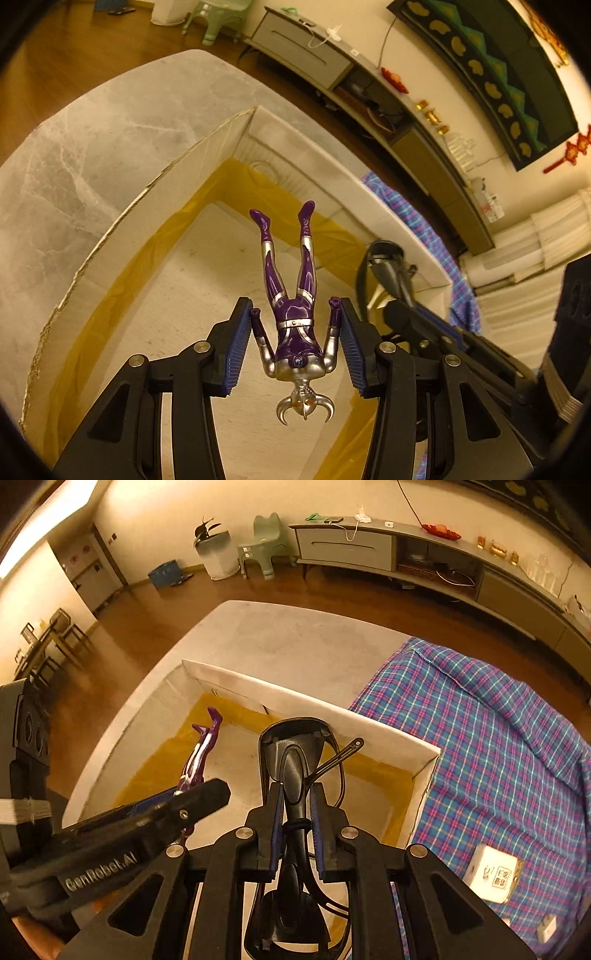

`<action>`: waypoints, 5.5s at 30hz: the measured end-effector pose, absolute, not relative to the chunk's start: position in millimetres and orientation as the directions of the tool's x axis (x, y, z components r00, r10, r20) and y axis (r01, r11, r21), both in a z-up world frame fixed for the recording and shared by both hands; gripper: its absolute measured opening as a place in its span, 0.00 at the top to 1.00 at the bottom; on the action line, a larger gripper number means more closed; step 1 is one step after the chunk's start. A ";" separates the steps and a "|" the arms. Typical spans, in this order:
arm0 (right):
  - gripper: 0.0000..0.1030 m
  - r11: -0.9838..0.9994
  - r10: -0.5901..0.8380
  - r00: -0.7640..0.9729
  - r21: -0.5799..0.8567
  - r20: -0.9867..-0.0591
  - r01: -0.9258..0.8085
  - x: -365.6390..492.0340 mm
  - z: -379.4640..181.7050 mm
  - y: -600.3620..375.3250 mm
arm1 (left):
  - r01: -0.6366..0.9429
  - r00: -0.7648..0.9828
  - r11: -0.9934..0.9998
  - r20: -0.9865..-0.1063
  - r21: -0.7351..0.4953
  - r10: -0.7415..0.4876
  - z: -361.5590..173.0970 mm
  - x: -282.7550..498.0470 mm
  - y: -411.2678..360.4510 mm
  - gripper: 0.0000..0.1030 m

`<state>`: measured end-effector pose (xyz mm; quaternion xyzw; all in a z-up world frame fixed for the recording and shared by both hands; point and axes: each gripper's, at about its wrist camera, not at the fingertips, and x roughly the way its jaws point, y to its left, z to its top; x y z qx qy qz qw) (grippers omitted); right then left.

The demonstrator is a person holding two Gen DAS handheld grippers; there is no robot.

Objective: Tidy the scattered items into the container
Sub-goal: 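Open both tools to drop the figure and sunglasses into the box, then grasp the gold metal box with the right tool while the left tool grasps the white staples box, then carry the gold box and staples box with both tools to the cardboard box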

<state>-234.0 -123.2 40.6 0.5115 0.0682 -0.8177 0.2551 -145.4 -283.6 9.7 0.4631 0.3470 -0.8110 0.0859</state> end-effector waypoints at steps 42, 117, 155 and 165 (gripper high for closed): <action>0.53 -0.760 -0.631 -0.558 0.284 -0.539 0.585 -47.7 86.3 96.9 | -0.123 -0.788 -0.957 -0.560 -0.263 0.255 111.9 -48.0 -77.0 0.45; 0.52 -0.881 -0.474 -0.603 0.352 -0.642 0.317 -28.6 15.9 152.9 | -0.167 -0.512 -0.590 -0.442 -0.790 0.737 59.2 -77.9 -98.8 0.53; 0.52 -0.909 -0.416 -0.582 0.340 -0.699 0.242 -19.7 -18.3 173.2 | -0.180 -0.513 -0.958 -0.809 -0.224 0.285 -19.9 -62.9 -19.8 0.62; 0.52 -0.911 -0.412 -0.609 0.296 -0.678 0.286 -9.2 -5.3 159.9 | -0.186 -0.610 -0.935 -0.710 -0.303 0.352 42.1 -55.7 -43.9 0.62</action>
